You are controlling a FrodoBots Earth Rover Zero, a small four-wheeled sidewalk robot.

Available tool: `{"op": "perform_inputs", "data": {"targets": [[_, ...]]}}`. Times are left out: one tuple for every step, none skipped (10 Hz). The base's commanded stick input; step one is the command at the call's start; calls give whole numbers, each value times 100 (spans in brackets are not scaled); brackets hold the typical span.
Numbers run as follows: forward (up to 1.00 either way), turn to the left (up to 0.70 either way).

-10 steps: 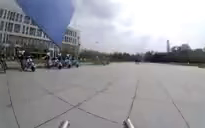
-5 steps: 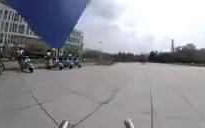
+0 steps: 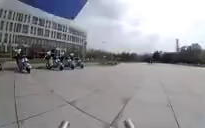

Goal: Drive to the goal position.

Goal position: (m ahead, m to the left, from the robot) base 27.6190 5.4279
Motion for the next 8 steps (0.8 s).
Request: {"op": "perform_inputs", "data": {"targets": [[100, -40], [100, -40], [100, -40], [100, -40], [100, -40], [100, -40], [100, -40], [100, -40]]}}
